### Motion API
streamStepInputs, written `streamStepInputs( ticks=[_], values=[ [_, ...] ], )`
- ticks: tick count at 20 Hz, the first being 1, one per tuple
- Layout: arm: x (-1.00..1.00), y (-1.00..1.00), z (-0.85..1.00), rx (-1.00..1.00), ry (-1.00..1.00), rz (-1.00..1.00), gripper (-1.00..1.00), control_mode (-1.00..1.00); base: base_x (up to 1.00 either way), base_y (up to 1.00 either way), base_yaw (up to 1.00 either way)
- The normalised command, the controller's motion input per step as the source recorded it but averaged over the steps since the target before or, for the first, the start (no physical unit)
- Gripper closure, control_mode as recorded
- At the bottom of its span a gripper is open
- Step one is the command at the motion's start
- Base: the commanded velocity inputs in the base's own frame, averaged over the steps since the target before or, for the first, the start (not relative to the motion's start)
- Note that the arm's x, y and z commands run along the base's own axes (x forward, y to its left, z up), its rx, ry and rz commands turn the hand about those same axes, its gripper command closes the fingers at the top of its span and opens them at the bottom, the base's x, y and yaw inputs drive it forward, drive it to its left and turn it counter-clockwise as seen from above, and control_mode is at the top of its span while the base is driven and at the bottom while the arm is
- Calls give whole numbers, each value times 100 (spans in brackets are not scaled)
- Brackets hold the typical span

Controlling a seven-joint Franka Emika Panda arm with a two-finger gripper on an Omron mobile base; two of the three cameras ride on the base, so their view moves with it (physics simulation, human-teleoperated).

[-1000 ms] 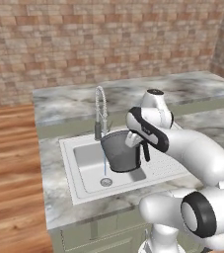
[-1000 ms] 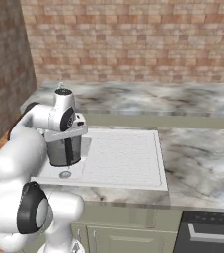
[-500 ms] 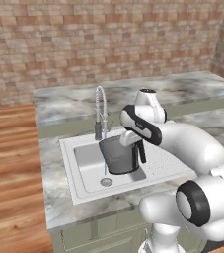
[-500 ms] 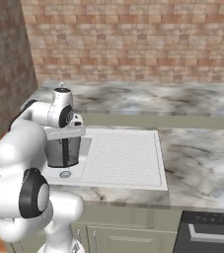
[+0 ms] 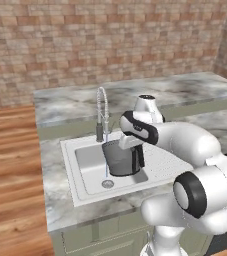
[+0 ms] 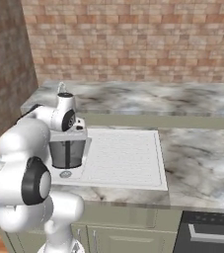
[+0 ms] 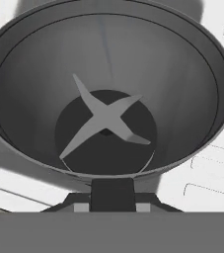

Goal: Turn on the sink faucet and place the jug under the water for a few seconds to fill it up.

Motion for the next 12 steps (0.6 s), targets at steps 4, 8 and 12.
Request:
streamStepInputs(
  ticks=[4, 8, 12],
  values=[
    [25, 3, -7, 0, 0, -10, 100, -100, 0, 0, 0],
    [27, 13, -3, 0, 0, -7, 100, -100, 0, 0, 0],
    [24, 28, -7, 0, 0, -2, 100, -100, 0, 0, 0]
  ],
)
